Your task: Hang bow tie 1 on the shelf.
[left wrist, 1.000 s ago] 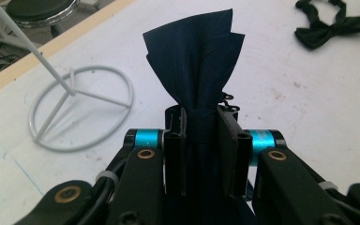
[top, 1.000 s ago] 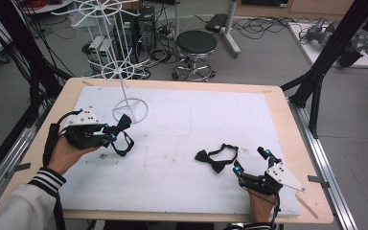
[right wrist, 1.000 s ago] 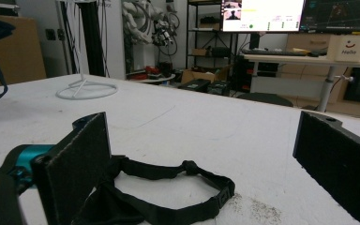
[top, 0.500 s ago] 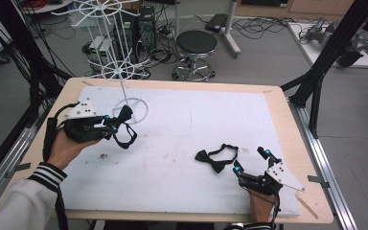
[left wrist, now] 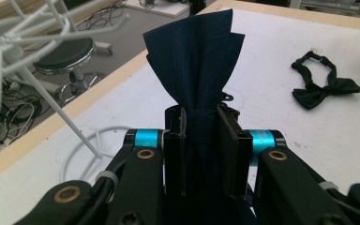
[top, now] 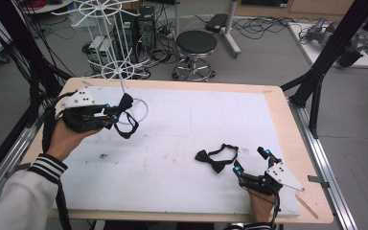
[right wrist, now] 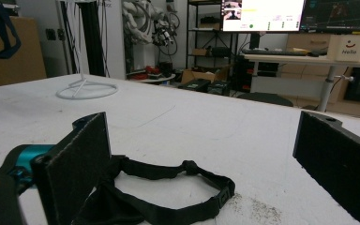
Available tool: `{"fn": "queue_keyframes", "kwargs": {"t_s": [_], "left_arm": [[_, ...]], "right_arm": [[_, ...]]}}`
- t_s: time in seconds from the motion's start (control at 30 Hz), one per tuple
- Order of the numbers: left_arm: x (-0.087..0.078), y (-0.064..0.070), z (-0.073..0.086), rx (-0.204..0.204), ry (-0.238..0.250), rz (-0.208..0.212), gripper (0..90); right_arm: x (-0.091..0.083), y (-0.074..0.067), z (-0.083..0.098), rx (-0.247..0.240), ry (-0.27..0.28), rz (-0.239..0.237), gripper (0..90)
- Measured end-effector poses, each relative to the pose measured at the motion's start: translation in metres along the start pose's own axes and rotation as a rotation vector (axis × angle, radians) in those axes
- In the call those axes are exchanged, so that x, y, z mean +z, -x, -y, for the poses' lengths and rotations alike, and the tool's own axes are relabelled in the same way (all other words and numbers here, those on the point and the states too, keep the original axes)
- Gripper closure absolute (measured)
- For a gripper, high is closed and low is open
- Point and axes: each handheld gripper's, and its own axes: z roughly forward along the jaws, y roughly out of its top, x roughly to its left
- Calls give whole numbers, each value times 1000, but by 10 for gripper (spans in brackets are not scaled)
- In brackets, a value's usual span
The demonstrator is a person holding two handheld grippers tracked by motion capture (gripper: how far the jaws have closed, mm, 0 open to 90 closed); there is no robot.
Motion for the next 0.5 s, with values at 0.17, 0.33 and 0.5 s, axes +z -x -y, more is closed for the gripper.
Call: {"fn": "queue_keyframes", "kwargs": {"t_s": [0.17, 0.33, 0.5], "left_arm": [[-1, -2, -10, 12, 6, -7, 737], [0, -4, -18, 20, 18, -16, 737], [2, -7, -27, 20, 29, -25, 737]], "right_arm": [[0, 0, 0, 0, -1, 0, 35], [0, 0, 0, 2, -3, -2, 35], [0, 0, 0, 3, -3, -2, 35]]}}
